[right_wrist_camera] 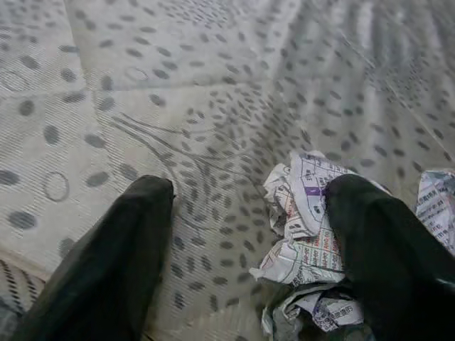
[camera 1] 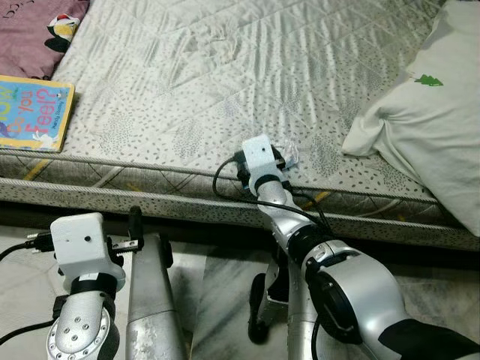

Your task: Clean up the room

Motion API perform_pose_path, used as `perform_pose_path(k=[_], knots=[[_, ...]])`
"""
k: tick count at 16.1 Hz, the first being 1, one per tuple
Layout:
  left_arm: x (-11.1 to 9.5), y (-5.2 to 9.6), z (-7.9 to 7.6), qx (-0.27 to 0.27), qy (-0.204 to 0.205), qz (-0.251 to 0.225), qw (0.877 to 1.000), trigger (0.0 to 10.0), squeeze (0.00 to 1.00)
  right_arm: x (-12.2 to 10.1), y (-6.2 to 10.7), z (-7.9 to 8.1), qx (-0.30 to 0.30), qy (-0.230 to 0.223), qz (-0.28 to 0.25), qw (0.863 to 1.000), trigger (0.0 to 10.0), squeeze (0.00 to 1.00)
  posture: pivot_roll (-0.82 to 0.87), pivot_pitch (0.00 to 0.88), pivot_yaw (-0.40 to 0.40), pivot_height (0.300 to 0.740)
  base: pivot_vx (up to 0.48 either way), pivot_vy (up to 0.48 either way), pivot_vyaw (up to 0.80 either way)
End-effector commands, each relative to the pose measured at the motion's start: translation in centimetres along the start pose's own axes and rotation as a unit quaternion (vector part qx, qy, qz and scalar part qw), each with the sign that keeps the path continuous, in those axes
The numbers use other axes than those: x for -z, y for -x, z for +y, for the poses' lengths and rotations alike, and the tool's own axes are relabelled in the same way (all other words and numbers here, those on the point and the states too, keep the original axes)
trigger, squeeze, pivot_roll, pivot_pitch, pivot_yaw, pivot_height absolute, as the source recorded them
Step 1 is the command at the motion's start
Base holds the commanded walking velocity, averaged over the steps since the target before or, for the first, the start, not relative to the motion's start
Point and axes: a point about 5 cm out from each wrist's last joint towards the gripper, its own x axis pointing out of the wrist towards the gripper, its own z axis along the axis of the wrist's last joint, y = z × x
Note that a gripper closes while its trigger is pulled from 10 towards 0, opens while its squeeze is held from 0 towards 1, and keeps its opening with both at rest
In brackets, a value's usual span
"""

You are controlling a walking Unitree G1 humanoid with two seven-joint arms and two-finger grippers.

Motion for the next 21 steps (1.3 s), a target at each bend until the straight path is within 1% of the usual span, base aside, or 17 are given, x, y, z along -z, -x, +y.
perform_pose_path(k=[1, 4, 8, 11, 12, 13, 15, 18, 21], knots=[[0.5, 0.2, 0.4, -0.014, -0.007, 0.009, 1.0, 10.0, 0.0, 0.3, 0.0, 0.1, 0.004, 0.001, 0.014, 1.0, 0.0, 0.0, 0.36, 0.231, -0.075, 0.487, 0.0, 0.0, 0.0], [0.6, 0.1, 0.4, -0.016, -0.008, 0.01, 1.0, 10.0, 0.0, 0.5, 0.0, -0.2, 0.009, 0.01, 0.016, 1.0, 0.0, 0.0, 0.36, 0.225, -0.08, 0.487, 0.0, 0.0, 0.0], [0.6, -0.2, 0.4, -0.017, -0.008, 0.007, 1.0, 10.0, 0.0, 0.7, -0.2, -2.0, 0.053, 0.021, 0.019, 0.998, 0.0, 0.0, 0.36, 0.211, -0.08, 0.487, 0.0, 0.0, 0.0], [0.6, -0.7, 0.3, -0.015, -0.008, 0.002, 1.0, 10.0, 0.0, 1.5, -0.2, -3.2, 0.068, 0.017, 0.033, 0.997, 0.0, 0.0, 0.35, 0.199, -0.081, 0.487, 0.0, 0.0, 0.0], [0.6, -0.7, 0.3, -0.015, -0.008, 0.002, 1.0, 10.0, 0.0, 1.6, -0.2, -3.2, 0.069, 0.018, 0.034, 0.997, 0.0, 0.0, 0.35, 0.199, -0.081, 0.487, 0.0, 0.0, 0.0], [0.6, -0.9, 0.2, -0.013, -0.005, 0.0, 1.0, 10.0, 0.0, 2.1, -0.1, -3.9, 0.08, 0.022, 0.042, 0.996, 0.0, 0.0, 0.34, 0.187, -0.082, 0.487, 0.0, 0.0, 0.0], [0.7, -1.2, 0.0, -0.011, -0.004, -0.001, 1.0, 10.0, 0.0, 2.4, -0.1, -4.5, 0.088, 0.023, 0.048, 0.995, 0.0, 0.0, 0.34, 0.177, -0.084, 0.487, 0.0, 0.0, 0.0], [0.8, -1.6, -0.1, -0.009, -0.002, -0.005, 1.0, 10.0, 0.0, 2.7, -0.1, -5.1, 0.092, 0.022, 0.051, 0.994, 0.0, 0.0, 0.33, 0.157, -0.087, 0.487, 0.0, 0.0, 0.0], [0.9, -2.2, -0.3, -0.007, -0.001, -0.01, 1.0, 10.0, 0.0, 2.8, -0.1, -5.5, 0.088, 0.001, 0.055, 0.995, 0.0, 0.0, 0.32, 0.124, -0.089, 0.487, 0.0, 0.0, 0.0]])
